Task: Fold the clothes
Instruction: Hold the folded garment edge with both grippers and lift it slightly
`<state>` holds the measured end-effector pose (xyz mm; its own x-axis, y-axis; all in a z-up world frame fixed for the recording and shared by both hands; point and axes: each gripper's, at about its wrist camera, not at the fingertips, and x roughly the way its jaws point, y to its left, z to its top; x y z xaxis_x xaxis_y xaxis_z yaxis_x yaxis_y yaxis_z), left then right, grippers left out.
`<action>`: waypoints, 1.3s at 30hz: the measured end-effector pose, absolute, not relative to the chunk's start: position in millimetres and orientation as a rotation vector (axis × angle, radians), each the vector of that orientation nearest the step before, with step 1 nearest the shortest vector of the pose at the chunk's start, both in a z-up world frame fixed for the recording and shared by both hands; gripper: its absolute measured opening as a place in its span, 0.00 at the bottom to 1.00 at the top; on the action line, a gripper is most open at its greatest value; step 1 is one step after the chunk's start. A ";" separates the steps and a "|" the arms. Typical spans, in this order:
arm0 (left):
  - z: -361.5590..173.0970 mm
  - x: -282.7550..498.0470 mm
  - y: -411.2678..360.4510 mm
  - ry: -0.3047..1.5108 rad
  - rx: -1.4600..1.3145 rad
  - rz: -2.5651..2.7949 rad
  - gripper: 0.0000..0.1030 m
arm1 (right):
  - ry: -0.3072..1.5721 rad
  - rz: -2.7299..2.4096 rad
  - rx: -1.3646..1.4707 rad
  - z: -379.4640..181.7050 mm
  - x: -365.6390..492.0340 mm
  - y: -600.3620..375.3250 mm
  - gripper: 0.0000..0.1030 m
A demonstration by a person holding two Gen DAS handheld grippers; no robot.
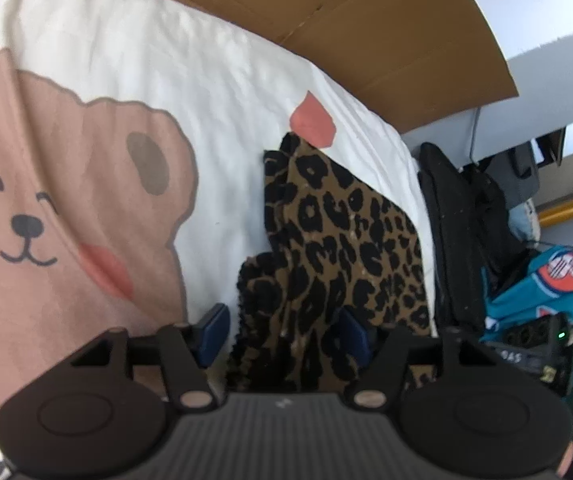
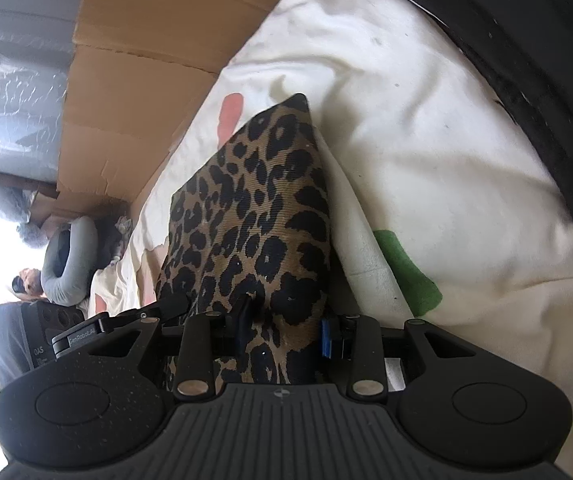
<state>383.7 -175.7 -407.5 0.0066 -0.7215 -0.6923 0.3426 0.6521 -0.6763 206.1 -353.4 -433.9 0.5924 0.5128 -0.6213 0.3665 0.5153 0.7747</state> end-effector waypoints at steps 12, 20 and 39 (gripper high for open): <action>-403.8 387.1 -188.0 1.314 -0.322 -0.873 0.41 | 0.999 0.100 1.047 -432.7 219.8 -341.3 0.28; -377.7 375.0 -199.6 1.249 -0.221 -0.886 0.31 | 1.015 0.084 0.947 -417.6 224.4 -332.1 0.14; -302.0 340.0 -183.6 1.092 -0.166 -0.817 0.26 | 0.926 0.124 0.759 -343.3 224.3 -314.6 0.08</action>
